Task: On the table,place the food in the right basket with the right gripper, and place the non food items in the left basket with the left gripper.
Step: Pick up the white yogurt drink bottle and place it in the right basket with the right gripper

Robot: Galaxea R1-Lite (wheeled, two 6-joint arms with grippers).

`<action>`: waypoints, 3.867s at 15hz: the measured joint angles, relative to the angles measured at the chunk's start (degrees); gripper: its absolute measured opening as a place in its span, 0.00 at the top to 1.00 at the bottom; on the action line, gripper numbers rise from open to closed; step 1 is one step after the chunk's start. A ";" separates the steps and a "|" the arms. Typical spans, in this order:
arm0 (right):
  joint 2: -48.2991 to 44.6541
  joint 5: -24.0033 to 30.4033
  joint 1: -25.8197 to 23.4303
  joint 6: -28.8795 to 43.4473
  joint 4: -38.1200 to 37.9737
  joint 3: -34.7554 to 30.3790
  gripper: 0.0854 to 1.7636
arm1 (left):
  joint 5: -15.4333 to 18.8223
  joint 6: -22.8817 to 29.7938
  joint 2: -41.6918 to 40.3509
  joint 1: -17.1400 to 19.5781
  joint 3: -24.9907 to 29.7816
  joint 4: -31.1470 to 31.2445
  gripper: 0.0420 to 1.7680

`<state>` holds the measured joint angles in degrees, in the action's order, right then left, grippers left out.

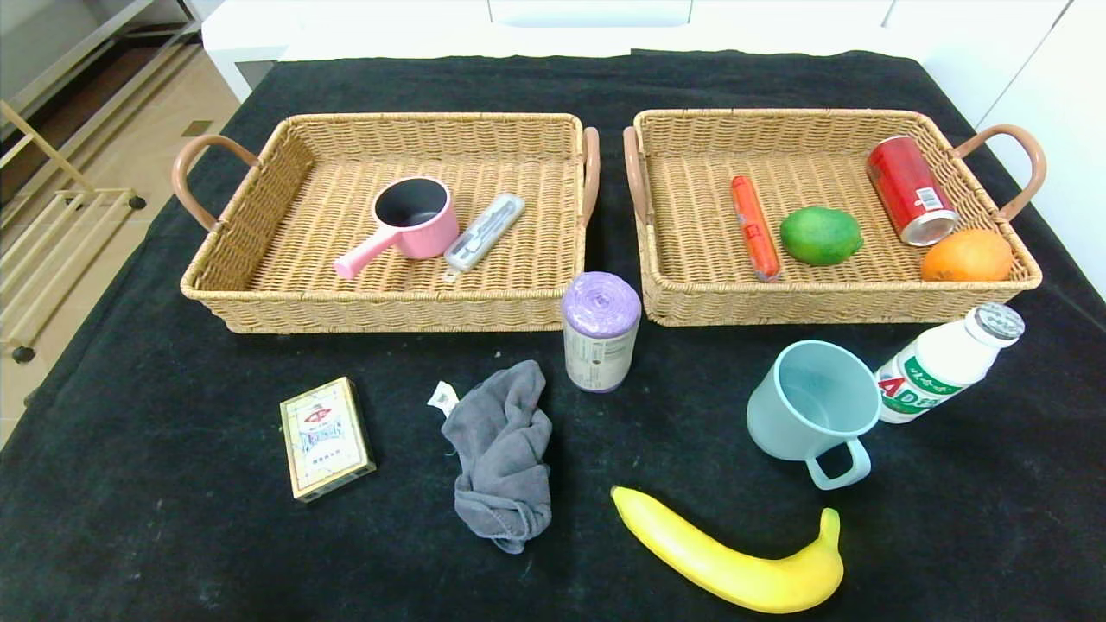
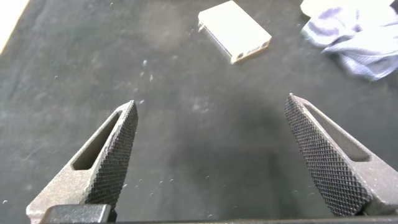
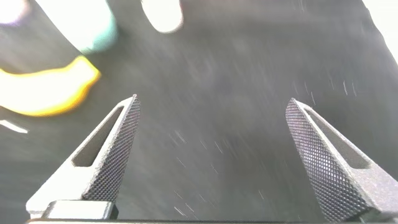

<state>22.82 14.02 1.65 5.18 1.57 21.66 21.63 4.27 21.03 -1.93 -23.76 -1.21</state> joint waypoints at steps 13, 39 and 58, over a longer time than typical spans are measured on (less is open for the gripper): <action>10.22 1.71 3.52 -1.00 6.28 1.82 0.03 | 2.84 -0.44 13.09 -9.18 -3.55 -7.28 0.03; 25.22 -24.67 23.95 -0.04 13.14 4.16 0.03 | 1.72 -3.36 37.32 -26.30 -15.18 -9.97 0.03; 54.02 -32.23 18.58 3.02 43.61 4.74 0.03 | 1.66 -3.83 36.30 -26.30 -15.08 -9.97 0.03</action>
<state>76.84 -18.21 20.22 8.20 45.18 26.40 23.28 0.44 57.33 -28.22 -38.84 -11.18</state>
